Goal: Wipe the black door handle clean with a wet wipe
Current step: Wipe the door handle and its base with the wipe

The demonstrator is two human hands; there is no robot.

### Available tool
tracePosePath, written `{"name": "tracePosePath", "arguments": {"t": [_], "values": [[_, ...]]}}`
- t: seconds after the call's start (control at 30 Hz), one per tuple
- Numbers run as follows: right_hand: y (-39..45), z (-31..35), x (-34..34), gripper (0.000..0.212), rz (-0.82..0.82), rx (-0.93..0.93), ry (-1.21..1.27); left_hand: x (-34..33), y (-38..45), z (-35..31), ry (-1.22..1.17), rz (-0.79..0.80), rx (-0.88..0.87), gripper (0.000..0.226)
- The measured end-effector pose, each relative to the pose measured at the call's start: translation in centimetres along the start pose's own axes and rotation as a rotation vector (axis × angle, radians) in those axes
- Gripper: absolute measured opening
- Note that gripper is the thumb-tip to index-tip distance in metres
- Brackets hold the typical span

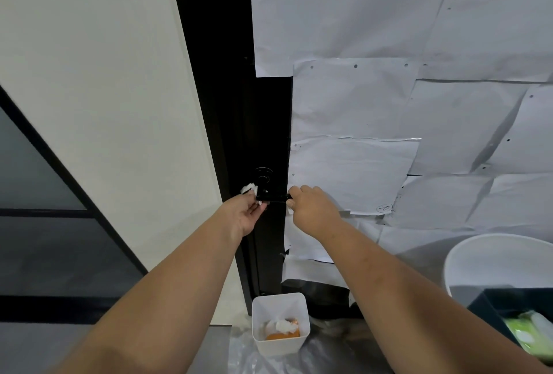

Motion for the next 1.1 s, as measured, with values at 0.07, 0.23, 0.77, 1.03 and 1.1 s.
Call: {"name": "tracePosePath", "arguments": {"t": [0.07, 0.23, 0.77, 1.03, 1.1], "values": [[0.0, 0.0, 0.0, 0.019, 0.002, -0.003, 0.006, -0.1, 0.7, -0.1, -0.032, -0.006, 0.045, 0.012], [0.0, -0.2, 0.0, 0.019, 0.001, 0.003, 0.005, -0.7, 2.3, -0.4, -0.169, -0.026, 0.169, 0.013], [-0.1, -0.1, 0.3, 0.017, -0.009, 0.03, 0.016, -1.2, 2.1, 0.0, -0.156, 0.136, 0.129, 0.012], [-0.2, 0.0, 0.4, 0.018, 0.017, 0.003, 0.025, 0.4, 1.2, 1.2, -0.043, 0.11, 0.045, 0.025], [-0.1, 0.1, 0.5, 0.018, 0.028, -0.003, 0.025, 0.5, 1.0, 1.3, -0.031, 0.134, 0.056, 0.023]]}}
Point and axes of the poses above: each hand's wrist, its own y-axis towards the middle knuckle, its own x-axis out of the back of the hand, z = x × y, the point moved 2 cm from there along y, towards the middle knuckle, and after that the axes turned 13 degrees about x, right-handed, at the moved point
